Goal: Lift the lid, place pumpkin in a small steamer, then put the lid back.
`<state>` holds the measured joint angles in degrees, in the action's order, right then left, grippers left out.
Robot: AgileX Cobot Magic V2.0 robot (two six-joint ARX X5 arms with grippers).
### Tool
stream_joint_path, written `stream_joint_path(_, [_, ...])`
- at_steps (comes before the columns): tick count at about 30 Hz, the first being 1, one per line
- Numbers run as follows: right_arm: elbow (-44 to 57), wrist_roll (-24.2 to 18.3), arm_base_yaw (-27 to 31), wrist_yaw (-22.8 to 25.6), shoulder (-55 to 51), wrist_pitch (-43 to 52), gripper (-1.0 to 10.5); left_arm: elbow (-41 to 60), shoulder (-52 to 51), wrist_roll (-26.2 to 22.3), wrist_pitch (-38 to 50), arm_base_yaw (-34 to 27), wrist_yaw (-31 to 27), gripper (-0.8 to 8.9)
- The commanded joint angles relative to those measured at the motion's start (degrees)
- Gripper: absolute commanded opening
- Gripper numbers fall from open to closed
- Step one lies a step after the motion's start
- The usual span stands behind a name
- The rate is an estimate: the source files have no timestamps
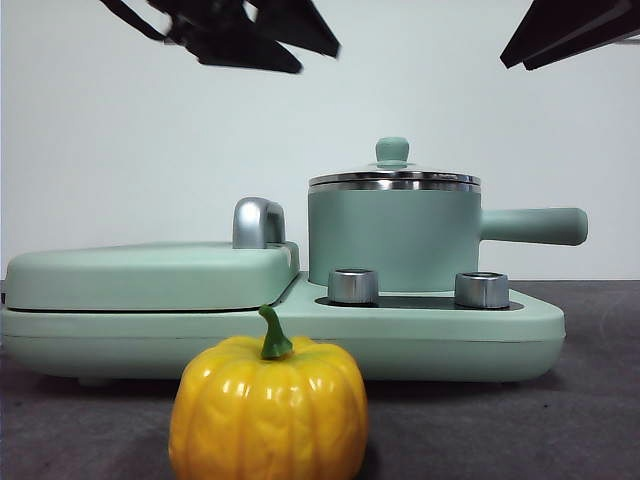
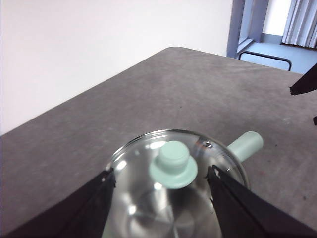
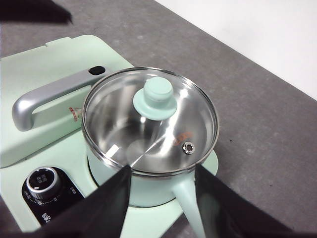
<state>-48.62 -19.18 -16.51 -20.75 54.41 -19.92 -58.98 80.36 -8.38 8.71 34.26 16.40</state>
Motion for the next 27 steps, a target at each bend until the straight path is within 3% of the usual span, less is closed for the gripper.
stream_joint_path(1, [-1.2,0.9,-0.3,0.2,0.4,0.6,2.1,-1.5,2.9,0.5,2.9,1.4,0.1,2.99])
stream_joint_path(7, [-1.2,2.3,-0.3,0.2,0.4,0.6,2.1,-2.1,8.1,0.6,7.9,3.2,0.1,2.99])
stream_joint_path(27, [-1.2,2.6,-0.3,0.1,0.4,0.6,2.1,-12.8,22.1,3.5,8.1,4.1,0.0,2.99])
